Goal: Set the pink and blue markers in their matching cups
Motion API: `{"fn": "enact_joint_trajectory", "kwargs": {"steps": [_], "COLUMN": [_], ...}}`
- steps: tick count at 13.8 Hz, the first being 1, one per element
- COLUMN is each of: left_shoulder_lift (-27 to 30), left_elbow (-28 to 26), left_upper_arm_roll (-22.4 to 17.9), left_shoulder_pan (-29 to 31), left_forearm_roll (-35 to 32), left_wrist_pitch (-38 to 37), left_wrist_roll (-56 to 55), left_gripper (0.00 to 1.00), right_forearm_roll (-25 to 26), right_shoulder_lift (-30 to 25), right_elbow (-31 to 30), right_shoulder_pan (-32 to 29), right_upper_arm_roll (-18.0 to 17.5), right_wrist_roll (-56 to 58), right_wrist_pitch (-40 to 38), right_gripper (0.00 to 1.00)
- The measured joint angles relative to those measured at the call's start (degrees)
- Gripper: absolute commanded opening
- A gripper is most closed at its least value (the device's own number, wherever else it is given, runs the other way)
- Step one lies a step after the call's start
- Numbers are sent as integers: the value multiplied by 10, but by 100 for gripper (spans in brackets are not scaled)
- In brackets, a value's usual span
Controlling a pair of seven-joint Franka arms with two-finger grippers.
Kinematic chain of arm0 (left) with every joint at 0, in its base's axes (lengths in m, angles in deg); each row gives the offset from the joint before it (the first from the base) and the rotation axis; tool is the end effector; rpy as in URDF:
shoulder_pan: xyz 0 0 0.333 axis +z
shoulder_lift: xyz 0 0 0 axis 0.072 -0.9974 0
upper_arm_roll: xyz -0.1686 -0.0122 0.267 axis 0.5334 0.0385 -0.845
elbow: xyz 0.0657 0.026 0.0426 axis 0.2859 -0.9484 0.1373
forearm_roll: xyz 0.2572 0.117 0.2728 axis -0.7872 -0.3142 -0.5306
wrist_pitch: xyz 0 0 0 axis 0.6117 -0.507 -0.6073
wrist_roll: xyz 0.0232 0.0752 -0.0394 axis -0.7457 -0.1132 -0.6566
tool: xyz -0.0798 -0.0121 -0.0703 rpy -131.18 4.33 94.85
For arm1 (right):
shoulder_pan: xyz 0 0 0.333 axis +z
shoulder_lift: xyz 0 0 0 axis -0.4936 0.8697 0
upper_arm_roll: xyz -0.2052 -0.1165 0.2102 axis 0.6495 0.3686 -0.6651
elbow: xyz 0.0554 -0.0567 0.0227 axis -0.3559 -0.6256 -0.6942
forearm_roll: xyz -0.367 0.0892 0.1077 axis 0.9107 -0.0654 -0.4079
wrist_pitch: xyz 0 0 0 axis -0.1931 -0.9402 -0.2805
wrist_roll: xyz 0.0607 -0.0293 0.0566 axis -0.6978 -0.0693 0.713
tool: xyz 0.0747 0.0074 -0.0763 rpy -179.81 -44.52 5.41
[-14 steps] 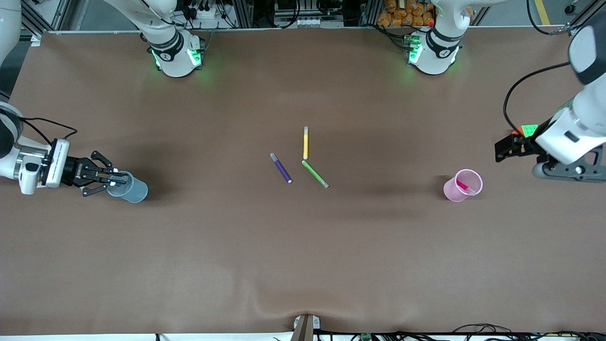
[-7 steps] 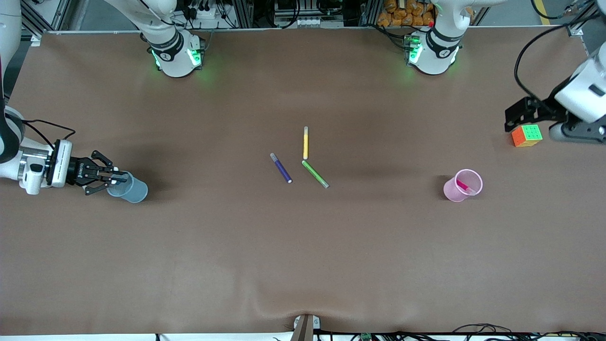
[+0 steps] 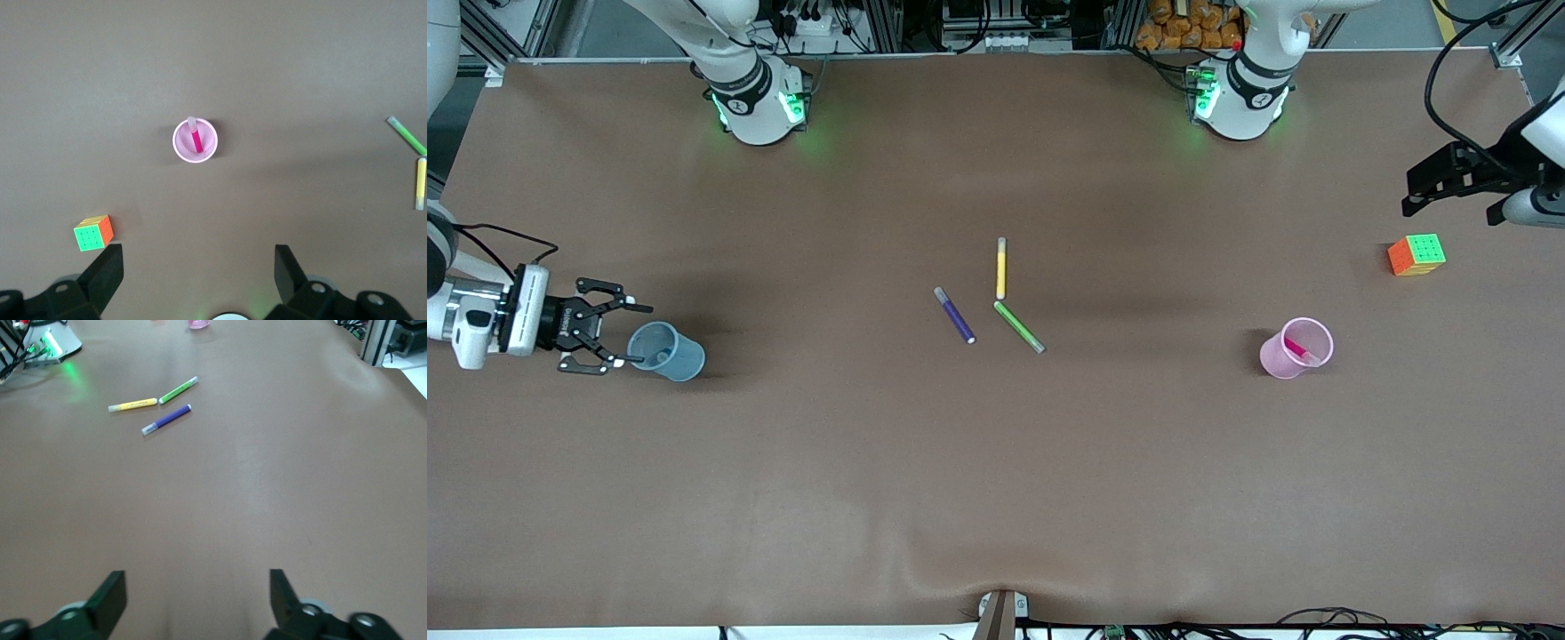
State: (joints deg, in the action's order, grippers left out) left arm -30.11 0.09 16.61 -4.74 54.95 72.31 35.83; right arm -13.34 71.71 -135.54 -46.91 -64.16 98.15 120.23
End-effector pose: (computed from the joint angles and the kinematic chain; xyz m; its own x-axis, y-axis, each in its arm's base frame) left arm 0.5353 -0.0221 0.6480 0.9913 -0.1311 -0.0109 -0.1312 -0.9914 -0.0026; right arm 0.5862 -0.1562 0.3167 0.1545 0.6617 0.7336 0.9872 -0.0735 -0.1416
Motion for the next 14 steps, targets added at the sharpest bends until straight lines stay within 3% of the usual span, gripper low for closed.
{"fn": "enact_joint_trajectory", "kwargs": {"steps": [4,9,14], "left_shoulder_lift": [6,8,8], "left_elbow": [1,1,0], "left_upper_arm_roll": [-1,-2,-6], "left_shoulder_pan": [-2,-3,-3], "left_forearm_roll": [0,0,0], "left_wrist_pitch": [-22,-25,-25], "left_wrist_roll": [1,-9,-9], "left_gripper": [100,100,100], "right_forearm_roll": [58,150,193], "right_shoulder_lift": [-7,-38,-86], "right_elbow": [35,97,113], "right_shoulder_pan": [7,26,65], "right_upper_arm_roll": [-7,-11,-11], "right_wrist_roll": [-100,-296,-484], "right_wrist_pitch": [-6,-80,-88], "right_gripper": [100,100,100]}}
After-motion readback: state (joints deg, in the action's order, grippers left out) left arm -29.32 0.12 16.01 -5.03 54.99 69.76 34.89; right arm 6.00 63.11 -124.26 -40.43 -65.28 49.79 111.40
